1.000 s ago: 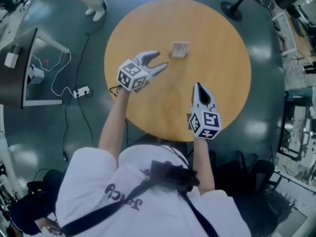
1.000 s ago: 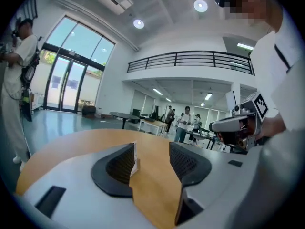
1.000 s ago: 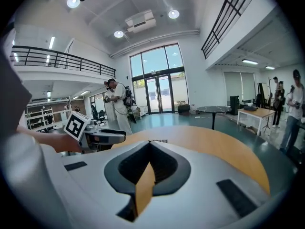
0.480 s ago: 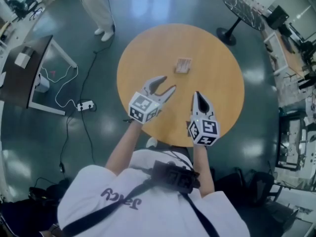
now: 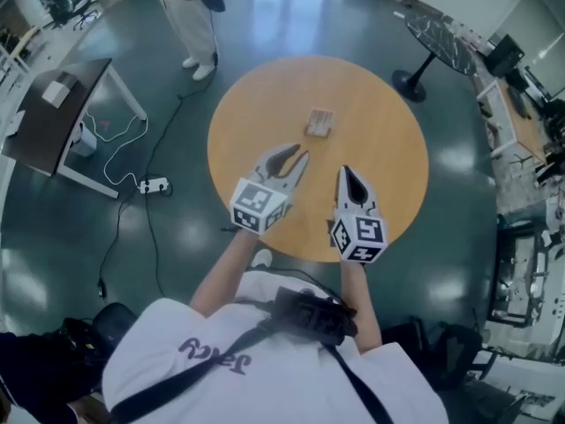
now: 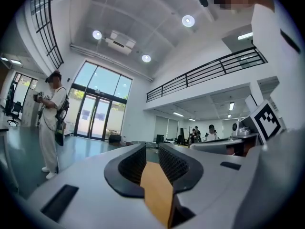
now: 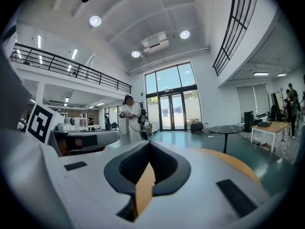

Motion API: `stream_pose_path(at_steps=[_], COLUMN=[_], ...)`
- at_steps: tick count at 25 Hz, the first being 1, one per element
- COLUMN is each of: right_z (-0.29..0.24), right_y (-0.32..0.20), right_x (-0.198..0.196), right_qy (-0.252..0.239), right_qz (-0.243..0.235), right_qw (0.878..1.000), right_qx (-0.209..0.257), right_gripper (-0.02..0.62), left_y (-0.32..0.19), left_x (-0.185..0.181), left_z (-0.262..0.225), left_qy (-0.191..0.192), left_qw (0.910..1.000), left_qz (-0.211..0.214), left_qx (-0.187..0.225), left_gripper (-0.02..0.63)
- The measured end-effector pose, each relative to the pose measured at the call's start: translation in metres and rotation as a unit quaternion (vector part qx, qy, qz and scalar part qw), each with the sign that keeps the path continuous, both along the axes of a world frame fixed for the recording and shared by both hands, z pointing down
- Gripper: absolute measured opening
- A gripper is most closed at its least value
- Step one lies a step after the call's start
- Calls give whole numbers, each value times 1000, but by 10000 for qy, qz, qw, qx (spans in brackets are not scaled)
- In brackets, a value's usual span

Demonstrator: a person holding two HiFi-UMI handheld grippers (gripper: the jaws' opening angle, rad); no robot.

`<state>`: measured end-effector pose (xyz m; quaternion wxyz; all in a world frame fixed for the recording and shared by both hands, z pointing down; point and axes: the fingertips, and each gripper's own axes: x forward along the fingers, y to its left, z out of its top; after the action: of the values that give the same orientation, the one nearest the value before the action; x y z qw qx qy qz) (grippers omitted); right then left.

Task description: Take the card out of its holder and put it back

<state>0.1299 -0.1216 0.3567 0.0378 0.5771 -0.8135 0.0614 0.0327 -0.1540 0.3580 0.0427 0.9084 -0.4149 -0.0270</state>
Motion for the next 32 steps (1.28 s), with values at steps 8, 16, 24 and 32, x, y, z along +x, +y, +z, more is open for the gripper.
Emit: stream_pose_path(at_steps=[8,16,24,32], right_z=[-8,-15,-21,-20], right_y=[41,74,96,113], right_x=[34,36,47,59], right_qy=[-97,-74,-25,-42], right_qz=[-183,-439,-451,-467], right_qw=[9998,9988,9985,9982], right_qx=[59,189,313,361], right_gripper=[21,21,19,19], left_y=[57,100,121,139], left_x=[52,67,63,75], left_z=[-5,-17,-21,-23], left_qy=[-31,-11,-52,-55], left_qw=[9998,9982,9941,9937], left_qz=[-184,-571,-1065,-1088], left_qx=[20,162,210,277], left_gripper=[26,12,14,14])
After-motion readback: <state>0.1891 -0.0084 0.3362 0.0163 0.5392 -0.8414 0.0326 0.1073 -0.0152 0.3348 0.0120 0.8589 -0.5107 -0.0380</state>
